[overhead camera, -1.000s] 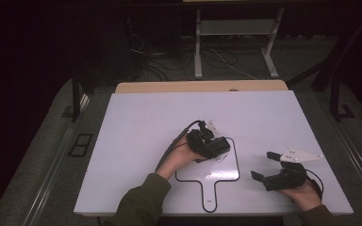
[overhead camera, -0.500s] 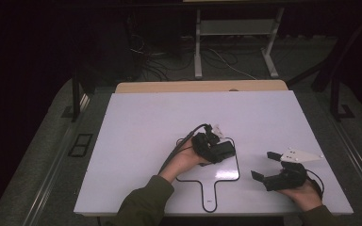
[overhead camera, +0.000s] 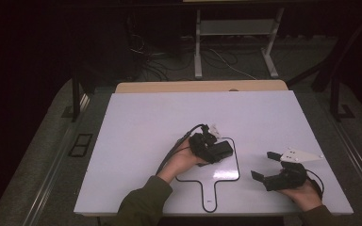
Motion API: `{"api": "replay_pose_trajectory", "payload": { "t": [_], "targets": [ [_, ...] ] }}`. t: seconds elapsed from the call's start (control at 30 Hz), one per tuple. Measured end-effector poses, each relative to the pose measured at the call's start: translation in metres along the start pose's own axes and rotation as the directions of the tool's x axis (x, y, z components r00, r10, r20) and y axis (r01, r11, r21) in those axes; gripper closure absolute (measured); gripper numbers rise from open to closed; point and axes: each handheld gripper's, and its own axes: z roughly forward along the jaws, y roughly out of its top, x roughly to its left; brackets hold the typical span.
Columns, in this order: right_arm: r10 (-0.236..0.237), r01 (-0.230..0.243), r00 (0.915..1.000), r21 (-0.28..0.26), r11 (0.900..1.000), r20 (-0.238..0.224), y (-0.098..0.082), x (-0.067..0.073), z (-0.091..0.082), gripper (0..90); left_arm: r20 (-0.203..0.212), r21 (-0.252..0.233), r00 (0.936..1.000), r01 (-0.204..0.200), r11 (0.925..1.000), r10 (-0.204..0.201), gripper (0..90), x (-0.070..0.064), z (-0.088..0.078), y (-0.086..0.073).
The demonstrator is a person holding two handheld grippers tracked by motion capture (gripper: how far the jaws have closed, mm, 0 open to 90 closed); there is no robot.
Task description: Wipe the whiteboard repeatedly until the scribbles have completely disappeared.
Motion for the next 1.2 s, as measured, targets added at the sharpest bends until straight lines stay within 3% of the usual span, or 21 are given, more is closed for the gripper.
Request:
{"api": "replay_pose_trajectory", "payload": {
  "t": [0.13,0.23,0.4,0.57,0.6,0.67,0.7,0.83,0.87,1.0,1.1,1.2],
  "targets": [
    [-0.002,0.002,1.0000,-0.001,1.000,0.001,0.000,0.000,0.000,0.0,0.023,0.012,0.9984,-0.053,0.9985,0.052,39.2,-0.018,0.005,0.007],
    [-0.003,0.003,1.0000,-0.002,1.000,0.001,0.000,0.000,0.000,0.0,0.027,0.015,0.9982,-0.054,0.9985,0.053,39.2,-0.016,0.006,0.008],
    [-0.004,0.004,1.0000,-0.003,1.000,0.002,0.000,0.000,-0.001,0.0,-0.029,0.001,0.9994,0.020,0.9998,-0.020,39.2,0.009,0.001,0.002],
    [-0.002,0.002,1.0000,-0.002,1.000,0.000,0.000,-0.001,0.000,0.0,-0.061,-0.020,0.9934,0.096,0.9952,-0.097,39.2,0.029,-0.008,-0.010],
    [-0.002,0.002,1.0000,0.000,1.000,0.000,0.000,-0.001,0.000,0.0,-0.060,-0.012,0.9950,0.079,0.9968,-0.080,39.2,0.031,-0.009,-0.011],
    [-0.003,0.003,1.0000,0.002,1.000,-0.001,0.000,0.000,0.000,0.0,-0.055,-0.005,0.9949,0.084,0.9965,-0.084,39.2,0.026,-0.008,-0.009],
    [-0.003,0.003,1.0000,0.002,1.000,-0.001,0.000,0.000,0.000,0.0,-0.044,-0.001,0.9974,0.056,0.9984,-0.056,39.2,0.022,-0.007,-0.007],
    [-0.003,0.003,1.0000,0.003,1.000,0.001,0.000,0.000,0.000,0.0,-0.010,-0.005,0.9999,0.004,1.0000,-0.004,39.2,0.000,0.003,0.003],
    [-0.003,0.003,1.0000,0.002,1.000,0.001,0.000,0.000,0.001,0.0,0.003,0.002,0.9998,-0.021,0.9998,0.021,39.2,-0.005,0.004,0.005],
    [-0.005,0.005,1.0000,0.002,1.000,0.001,0.000,0.000,0.000,0.0,0.027,0.008,0.9980,-0.058,0.9983,0.058,39.2,-0.021,0.011,0.014],
    [-0.003,0.003,1.0000,0.001,1.000,0.001,0.000,0.000,0.000,0.0,0.023,-0.001,0.9987,-0.047,0.9989,0.047,39.2,-0.015,0.012,0.014],
    [-0.002,0.002,1.0000,-0.001,1.000,0.002,0.000,0.000,0.000,0.0,-0.005,-0.008,1.0000,-0.007,0.9999,0.007,39.2,-0.002,0.010,0.012]
  ]
}}
